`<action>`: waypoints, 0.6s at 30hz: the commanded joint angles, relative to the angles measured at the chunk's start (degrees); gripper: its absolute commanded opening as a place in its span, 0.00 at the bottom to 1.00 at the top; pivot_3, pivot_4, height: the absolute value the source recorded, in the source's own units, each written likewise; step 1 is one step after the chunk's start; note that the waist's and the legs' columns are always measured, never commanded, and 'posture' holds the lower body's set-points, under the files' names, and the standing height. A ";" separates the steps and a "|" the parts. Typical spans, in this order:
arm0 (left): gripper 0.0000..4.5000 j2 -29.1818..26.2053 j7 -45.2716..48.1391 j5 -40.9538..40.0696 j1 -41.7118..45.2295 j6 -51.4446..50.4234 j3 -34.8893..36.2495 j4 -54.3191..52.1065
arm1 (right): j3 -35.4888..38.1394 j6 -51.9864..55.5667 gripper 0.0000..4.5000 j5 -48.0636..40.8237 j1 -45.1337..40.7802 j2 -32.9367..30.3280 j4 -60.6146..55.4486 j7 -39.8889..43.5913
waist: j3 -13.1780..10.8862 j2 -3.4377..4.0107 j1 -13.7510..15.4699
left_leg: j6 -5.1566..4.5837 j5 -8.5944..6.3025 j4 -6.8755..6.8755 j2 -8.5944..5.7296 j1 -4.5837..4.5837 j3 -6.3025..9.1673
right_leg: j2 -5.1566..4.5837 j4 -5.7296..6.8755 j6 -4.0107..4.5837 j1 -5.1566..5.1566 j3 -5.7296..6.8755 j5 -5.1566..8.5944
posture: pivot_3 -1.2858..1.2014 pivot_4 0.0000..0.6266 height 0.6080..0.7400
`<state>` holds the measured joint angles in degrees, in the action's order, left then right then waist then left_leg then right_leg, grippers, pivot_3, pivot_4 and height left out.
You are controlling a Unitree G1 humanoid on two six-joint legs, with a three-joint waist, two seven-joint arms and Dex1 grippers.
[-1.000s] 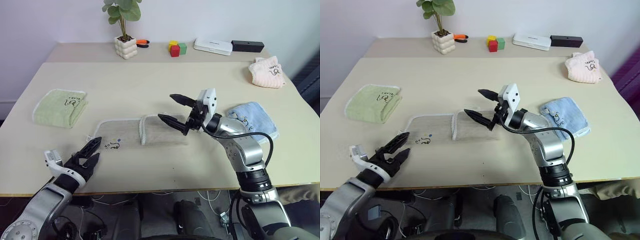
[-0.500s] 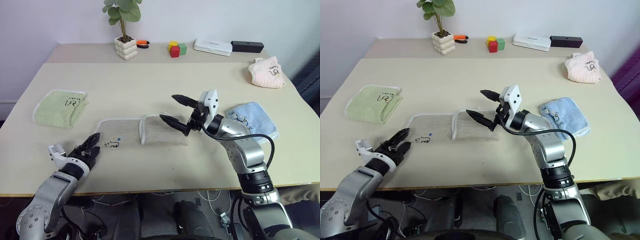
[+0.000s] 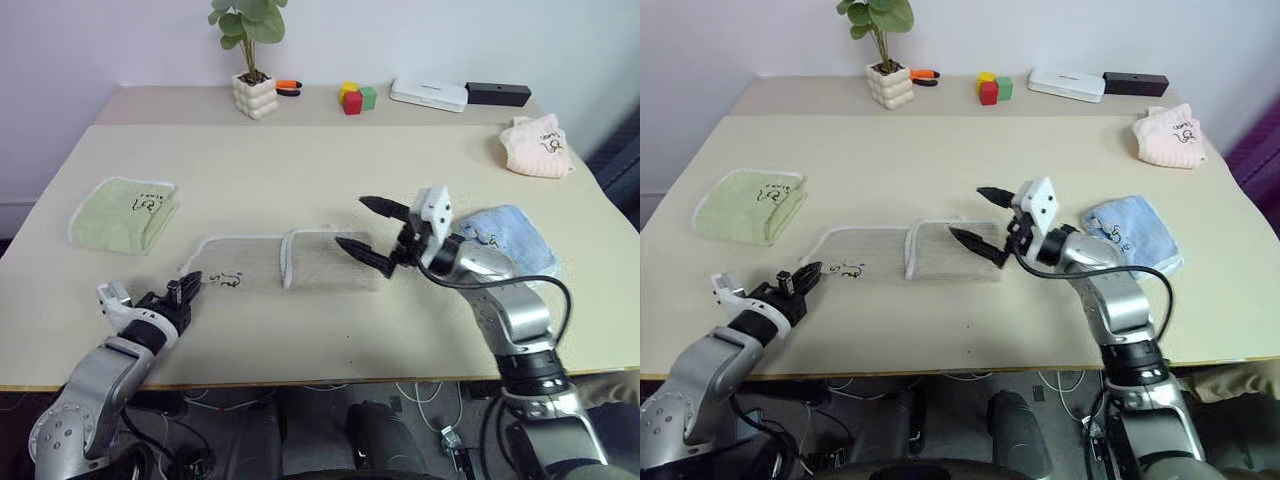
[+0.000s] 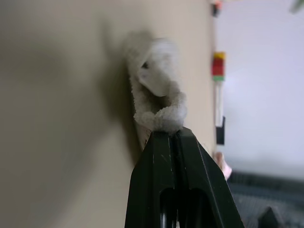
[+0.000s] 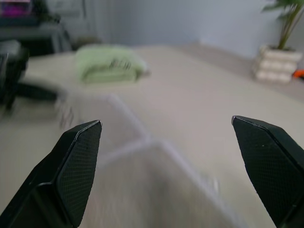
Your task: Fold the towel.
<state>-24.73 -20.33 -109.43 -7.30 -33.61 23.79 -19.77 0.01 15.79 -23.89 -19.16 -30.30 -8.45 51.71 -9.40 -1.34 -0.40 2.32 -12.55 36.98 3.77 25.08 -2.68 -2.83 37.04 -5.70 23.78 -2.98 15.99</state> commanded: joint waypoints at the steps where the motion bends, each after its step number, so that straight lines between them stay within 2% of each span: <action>1: 0.00 -4.87 5.66 3.48 4.19 -1.51 2.19 -0.08 | 4.80 -4.26 1.00 -0.27 2.46 -5.09 -1.29 4.17 | -0.01 -0.01 -0.04 | 0.00 0.00 0.00 0.00 0.00 0.00 | 0.00 -0.01 0.01 0.00 0.00 -0.01 | 0.52 0.24 1.00; 4: 0.00 -9.35 10.59 6.55 8.20 -4.05 1.36 2.00 | 6.44 -6.73 1.00 0.39 4.24 -7.79 -0.49 5.58 | -0.02 0.00 -0.31 | 0.00 0.00 -0.02 0.00 -0.02 0.01 | 0.03 -0.02 0.02 0.00 0.01 -0.01 | 0.52 0.24 1.00; 9: 0.00 -15.47 25.10 17.97 12.80 -11.26 -7.33 -1.16 | 6.30 -6.95 1.00 0.85 4.16 -7.15 -1.11 3.92 | -0.05 0.04 -0.41 | -0.01 0.00 -0.13 0.01 -0.05 -0.04 | 0.07 -0.06 0.01 0.03 -0.02 -0.01 | 0.52 0.24 1.00; 18: 0.00 -10.27 38.62 35.46 29.00 -14.00 -21.59 5.47 | 6.72 -7.11 1.00 1.70 4.62 -6.96 -1.29 1.08 | -0.08 0.01 -0.11 | 0.00 0.00 -0.08 -0.01 -0.03 -0.02 | 0.09 -0.05 0.00 -0.01 -0.02 -0.02 | 0.52 0.24 1.00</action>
<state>-35.61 15.69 -76.65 20.30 -47.36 3.73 -14.28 5.33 9.56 -22.08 -14.35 -36.97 -8.38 53.22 -9.48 -1.32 -0.51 2.31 -12.54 36.90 3.76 25.05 -2.69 -2.72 36.99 -5.71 23.77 -2.99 15.96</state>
